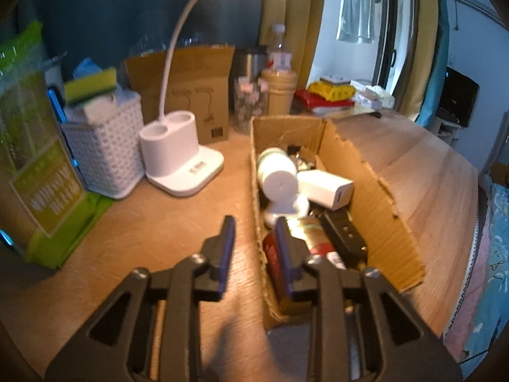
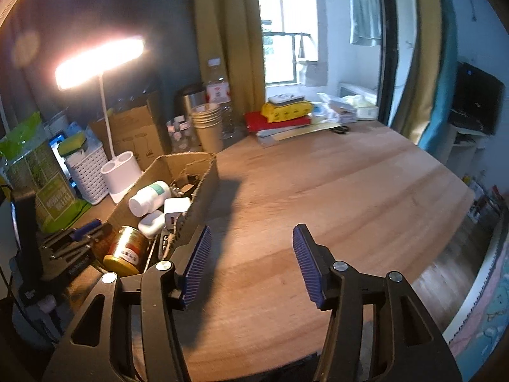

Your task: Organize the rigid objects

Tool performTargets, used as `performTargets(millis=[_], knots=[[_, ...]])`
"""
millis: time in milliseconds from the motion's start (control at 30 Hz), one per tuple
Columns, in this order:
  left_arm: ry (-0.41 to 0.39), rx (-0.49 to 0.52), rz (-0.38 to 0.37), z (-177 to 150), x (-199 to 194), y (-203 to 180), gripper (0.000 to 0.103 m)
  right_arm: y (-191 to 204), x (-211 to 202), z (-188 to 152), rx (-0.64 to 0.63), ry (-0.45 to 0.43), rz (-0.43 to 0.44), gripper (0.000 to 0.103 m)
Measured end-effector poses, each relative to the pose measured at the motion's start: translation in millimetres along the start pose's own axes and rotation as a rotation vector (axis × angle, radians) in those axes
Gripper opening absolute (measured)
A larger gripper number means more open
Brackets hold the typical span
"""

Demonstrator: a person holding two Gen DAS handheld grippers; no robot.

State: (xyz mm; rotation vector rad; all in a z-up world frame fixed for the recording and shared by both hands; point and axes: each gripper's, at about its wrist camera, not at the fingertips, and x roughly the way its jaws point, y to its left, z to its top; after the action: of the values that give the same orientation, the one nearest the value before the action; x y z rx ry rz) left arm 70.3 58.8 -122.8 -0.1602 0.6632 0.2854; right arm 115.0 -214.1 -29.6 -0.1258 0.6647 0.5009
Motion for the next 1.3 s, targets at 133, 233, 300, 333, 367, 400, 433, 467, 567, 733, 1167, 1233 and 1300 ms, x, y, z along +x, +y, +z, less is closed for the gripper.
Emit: performTargets(millis=[133,233,300,333,367,400,433,467,567,733,1167,1233,1300], knots=[[-0.060,-0.003,-0.023,4.8,-30.1,-1.2,0.059,-6.5,-22.3,-4.4,0.019,-0.031,-0.022,0.057],[-0.094,-0.004,-0.035,8.9,-48.4,-3.8,0.061,-10.7,-37.2,-6.9,0.031,-0.054,-0.036,0.057],[-0.118,-0.004,-0.048,11.8,-61.2,-5.7,0.079,-11.8,-45.7,-8.0,0.035,-0.067,-0.046,0.057],[-0.136,-0.002,-0.060,13.3,-70.3,-6.6,0.082,-12.4,-52.2,-8.6,0.039,-0.079,-0.051,0.057],[-0.145,0.002,-0.066,13.9,-76.0,-9.0,0.084,-12.6,-56.8,-9.0,0.042,-0.087,-0.054,0.057],[-0.156,0.010,-0.074,15.3,-83.1,-11.8,0.085,-12.8,-61.3,-8.8,0.044,-0.096,-0.057,0.057],[-0.167,0.021,-0.083,16.5,-90.2,-14.3,0.085,-12.5,-68.1,-9.4,0.046,-0.109,-0.062,0.057],[-0.176,0.030,-0.090,17.6,-97.0,-16.8,0.086,-12.0,-72.6,-9.5,0.047,-0.117,-0.065,0.057],[-0.197,0.036,-0.098,21.7,-111.9,-22.3,0.089,-9.9,-87.2,-10.0,0.048,-0.145,-0.070,0.057],[-0.239,0.030,-0.066,26.4,-139.7,-24.9,0.090,-2.8,-107.5,-13.1,0.043,-0.180,-0.075,0.057],[-0.371,0.095,-0.129,28.9,-212.5,-35.2,0.091,27.1,-170.8,-16.0,0.002,-0.298,-0.088,0.058],[-0.393,0.097,-0.139,30.0,-223.8,-36.5,0.092,29.0,-175.2,-14.9,-0.003,-0.304,-0.093,0.058],[-0.416,0.097,-0.138,31.8,-233.1,-37.4,0.096,31.1,-181.0,-14.9,-0.007,-0.314,-0.097,0.058]])
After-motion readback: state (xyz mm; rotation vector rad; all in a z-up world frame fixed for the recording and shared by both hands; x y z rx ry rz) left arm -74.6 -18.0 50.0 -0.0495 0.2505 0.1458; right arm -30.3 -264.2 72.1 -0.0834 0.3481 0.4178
